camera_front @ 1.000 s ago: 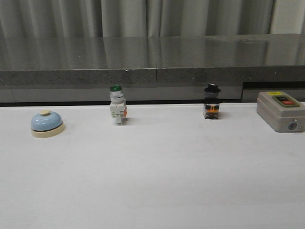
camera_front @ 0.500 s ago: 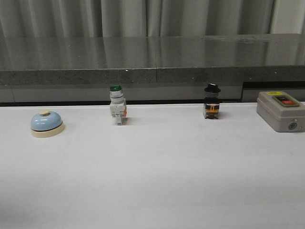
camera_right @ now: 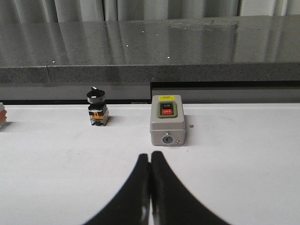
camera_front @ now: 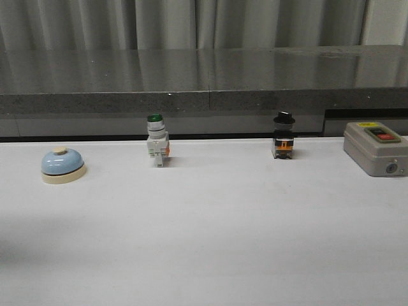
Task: Place and press bell with both arms
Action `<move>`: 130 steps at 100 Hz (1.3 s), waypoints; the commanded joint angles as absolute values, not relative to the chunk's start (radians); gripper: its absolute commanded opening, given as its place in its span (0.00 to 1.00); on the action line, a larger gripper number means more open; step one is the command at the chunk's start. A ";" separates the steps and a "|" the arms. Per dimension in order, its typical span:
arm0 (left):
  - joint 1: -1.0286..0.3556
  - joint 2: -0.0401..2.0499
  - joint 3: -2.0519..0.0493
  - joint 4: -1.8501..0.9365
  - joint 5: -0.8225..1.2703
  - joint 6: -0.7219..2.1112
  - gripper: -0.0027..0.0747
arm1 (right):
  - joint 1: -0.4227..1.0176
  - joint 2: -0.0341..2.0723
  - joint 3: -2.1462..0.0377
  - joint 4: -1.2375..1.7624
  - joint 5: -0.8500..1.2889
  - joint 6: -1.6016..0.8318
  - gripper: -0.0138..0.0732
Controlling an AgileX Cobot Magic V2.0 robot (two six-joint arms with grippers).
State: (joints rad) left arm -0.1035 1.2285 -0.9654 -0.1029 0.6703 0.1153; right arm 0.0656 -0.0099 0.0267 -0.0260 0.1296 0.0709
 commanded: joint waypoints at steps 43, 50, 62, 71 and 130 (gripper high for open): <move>-0.102 1.276 -1.053 -0.110 0.607 0.107 0.87 | 0.058 -0.025 0.013 -0.033 0.038 0.069 0.08; -0.102 1.326 -1.089 -0.110 0.615 0.107 0.87 | 0.058 -0.025 0.013 -0.033 0.038 0.069 0.08; -0.102 1.423 -1.158 -0.110 0.617 0.107 0.87 | 0.058 -0.025 0.013 -0.033 0.038 0.069 0.08; -0.102 1.500 -1.208 -0.110 0.619 0.107 0.87 | 0.058 -0.025 0.013 -0.033 0.038 0.069 0.08; -0.161 1.857 -1.448 -0.091 0.669 0.114 0.87 | 0.058 -0.025 0.013 -0.033 0.038 0.069 0.08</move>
